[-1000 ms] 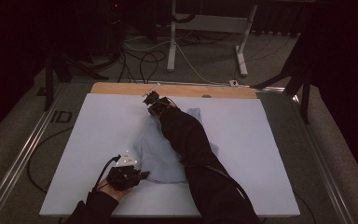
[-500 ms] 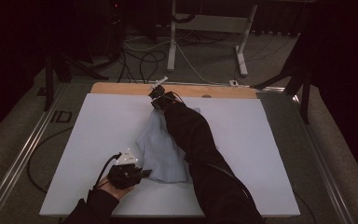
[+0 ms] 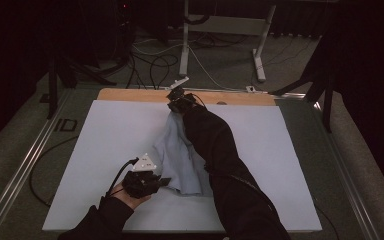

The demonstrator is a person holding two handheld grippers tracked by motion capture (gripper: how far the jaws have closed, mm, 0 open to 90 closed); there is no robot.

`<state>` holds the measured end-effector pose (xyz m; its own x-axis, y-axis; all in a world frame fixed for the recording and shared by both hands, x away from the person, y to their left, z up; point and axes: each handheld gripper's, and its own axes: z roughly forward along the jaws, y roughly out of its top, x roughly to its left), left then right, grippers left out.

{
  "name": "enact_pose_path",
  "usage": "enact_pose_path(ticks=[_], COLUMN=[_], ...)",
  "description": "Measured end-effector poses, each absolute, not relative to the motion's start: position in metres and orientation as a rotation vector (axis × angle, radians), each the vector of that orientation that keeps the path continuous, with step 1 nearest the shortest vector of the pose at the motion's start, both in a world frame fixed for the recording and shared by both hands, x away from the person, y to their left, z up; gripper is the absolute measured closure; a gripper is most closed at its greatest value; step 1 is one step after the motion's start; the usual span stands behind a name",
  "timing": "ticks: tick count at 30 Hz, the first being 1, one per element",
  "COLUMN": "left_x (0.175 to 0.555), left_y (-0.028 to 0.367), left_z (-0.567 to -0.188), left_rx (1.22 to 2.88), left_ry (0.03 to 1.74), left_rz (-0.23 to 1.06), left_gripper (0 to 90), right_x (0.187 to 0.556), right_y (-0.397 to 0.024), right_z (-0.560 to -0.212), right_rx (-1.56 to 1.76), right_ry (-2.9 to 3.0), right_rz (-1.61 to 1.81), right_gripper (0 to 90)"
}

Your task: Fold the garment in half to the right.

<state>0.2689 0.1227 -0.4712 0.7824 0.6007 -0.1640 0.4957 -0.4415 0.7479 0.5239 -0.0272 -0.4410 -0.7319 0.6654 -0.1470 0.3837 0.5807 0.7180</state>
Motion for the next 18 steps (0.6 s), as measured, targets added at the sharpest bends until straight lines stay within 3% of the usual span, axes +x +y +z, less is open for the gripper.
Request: enact_pose_path(ticks=[18], left_x=[0.272], left_y=[0.093], left_z=[-0.45], left_rx=[2.18], left_ry=[0.712], left_rz=[0.172], left_gripper=[85.7], right_x=[0.515], right_y=[-0.053], right_z=[-0.427], right_rx=[0.867], right_ry=[2.364], right_rz=[1.016], right_gripper=[84.8])
